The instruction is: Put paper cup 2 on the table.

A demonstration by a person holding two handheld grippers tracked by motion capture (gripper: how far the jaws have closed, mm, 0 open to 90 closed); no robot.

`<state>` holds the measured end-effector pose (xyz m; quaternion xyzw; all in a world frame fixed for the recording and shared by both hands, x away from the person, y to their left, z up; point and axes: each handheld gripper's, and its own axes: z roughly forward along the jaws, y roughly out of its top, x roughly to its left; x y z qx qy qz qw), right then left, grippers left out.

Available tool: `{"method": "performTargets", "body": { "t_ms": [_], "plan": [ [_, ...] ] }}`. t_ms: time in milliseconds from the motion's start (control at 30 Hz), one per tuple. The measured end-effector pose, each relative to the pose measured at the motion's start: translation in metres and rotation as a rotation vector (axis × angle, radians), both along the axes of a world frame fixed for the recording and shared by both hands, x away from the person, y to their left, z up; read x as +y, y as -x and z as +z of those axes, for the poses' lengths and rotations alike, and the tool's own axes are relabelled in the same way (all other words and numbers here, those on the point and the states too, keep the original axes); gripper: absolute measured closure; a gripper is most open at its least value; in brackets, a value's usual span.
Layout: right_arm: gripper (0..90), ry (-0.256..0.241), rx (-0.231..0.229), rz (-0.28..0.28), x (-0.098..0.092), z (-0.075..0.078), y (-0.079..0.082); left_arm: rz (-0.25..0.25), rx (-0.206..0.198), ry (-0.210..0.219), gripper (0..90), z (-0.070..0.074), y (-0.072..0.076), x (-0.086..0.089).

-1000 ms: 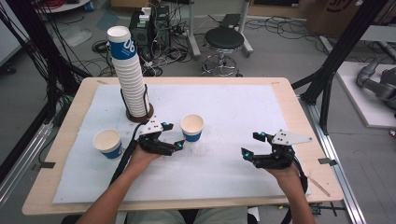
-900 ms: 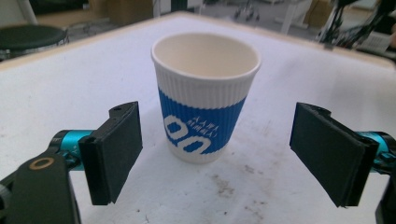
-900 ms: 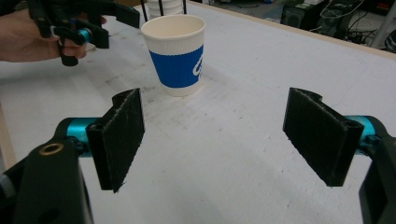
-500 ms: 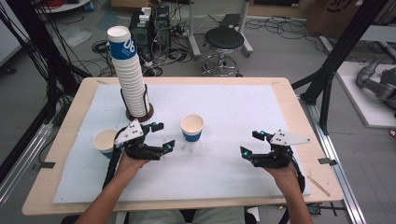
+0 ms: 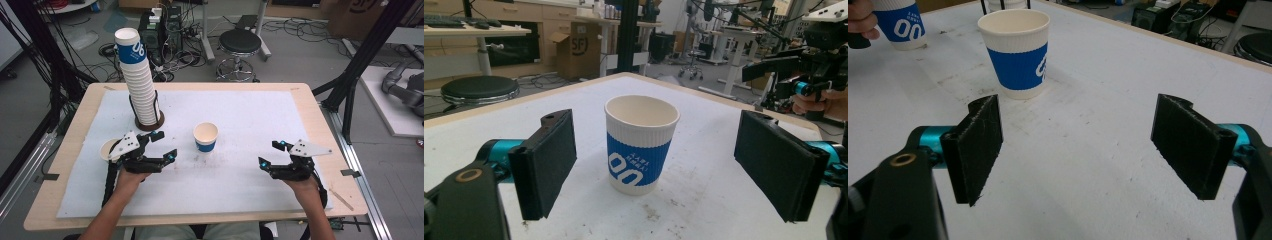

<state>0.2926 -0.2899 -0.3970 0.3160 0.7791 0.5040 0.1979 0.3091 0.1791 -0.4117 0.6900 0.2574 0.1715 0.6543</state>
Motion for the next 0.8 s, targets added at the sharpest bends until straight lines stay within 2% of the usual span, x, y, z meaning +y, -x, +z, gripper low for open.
{"method": "performTargets", "body": {
  "t_ms": [800],
  "plan": [
    [21.3,-0.014,0.011,-0.003,-0.0026,-0.0023,0.0,-0.002,-0.006,-0.012,17.0,-0.0015,-0.0021,-0.0051]
  ]
}}
